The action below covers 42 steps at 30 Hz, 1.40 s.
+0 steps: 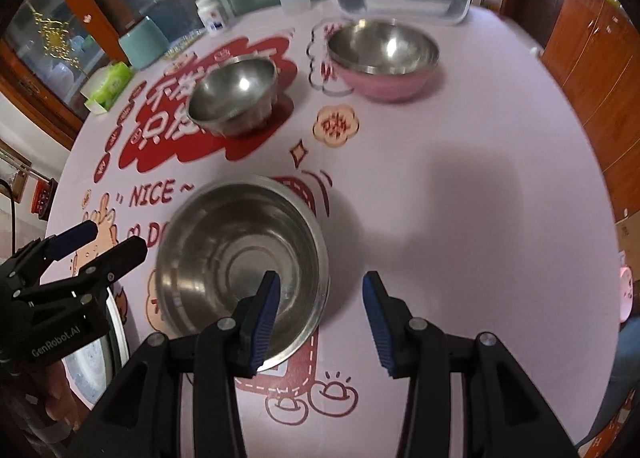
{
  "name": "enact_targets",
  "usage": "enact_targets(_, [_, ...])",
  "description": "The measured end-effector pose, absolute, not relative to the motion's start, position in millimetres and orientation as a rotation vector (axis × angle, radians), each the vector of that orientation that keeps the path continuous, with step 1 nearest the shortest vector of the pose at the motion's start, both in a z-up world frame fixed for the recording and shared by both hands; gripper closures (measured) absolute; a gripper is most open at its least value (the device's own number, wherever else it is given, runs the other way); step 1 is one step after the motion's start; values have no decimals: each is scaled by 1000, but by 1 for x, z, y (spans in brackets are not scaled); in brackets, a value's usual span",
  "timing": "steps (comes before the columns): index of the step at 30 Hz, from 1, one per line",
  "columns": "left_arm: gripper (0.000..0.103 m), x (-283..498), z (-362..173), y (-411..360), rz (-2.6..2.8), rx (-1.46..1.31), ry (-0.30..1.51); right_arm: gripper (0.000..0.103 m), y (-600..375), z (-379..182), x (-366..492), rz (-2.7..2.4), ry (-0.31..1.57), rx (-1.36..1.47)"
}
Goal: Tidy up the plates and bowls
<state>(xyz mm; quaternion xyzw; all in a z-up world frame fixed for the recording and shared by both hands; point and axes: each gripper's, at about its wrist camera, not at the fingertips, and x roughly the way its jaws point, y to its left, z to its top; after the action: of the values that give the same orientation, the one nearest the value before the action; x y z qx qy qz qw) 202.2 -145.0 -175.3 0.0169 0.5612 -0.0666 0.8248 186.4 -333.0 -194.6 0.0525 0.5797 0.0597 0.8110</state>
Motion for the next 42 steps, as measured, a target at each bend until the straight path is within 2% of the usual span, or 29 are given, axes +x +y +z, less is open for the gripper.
enact_targets(2, [23, 206, -186, -146, -149, 34, 1222, 60, -333, -205, 191, 132, 1270, 123])
enact_targets(5, [31, 208, -200, -148, -162, 43, 1255, 61, -335, -218, 196, 133, 1299, 137])
enact_targets(6, [37, 208, -204, -149, -169, 47, 1266, 64, -335, -222, 197, 137, 1309, 144])
enact_targets(7, [40, 209, -208, -150, -172, 49, 1279, 71, -336, -225, 198, 141, 1320, 150])
enact_targets(8, [47, 209, -211, -150, -177, 48, 1291, 78, -336, -227, 198, 141, 1329, 156])
enact_targets(13, [83, 209, -223, -152, -234, 21, 1342, 93, -338, -232, 200, 176, 1338, 219])
enact_targets(14, [91, 208, -223, -152, -254, 12, 1337, 93, -336, -231, 200, 174, 1338, 212])
enact_targets(20, [90, 198, -214, -152, -253, 40, 1312, 93, -331, -222, 193, 182, 1329, 206])
enact_targets(33, [90, 143, -160, -130, -270, 10, 1232, 93, -317, -176, 138, 195, 1230, 185])
enact_targets(42, [90, 85, -156, -125, -301, 46, 1224, 93, -310, -180, 90, 216, 1241, 171])
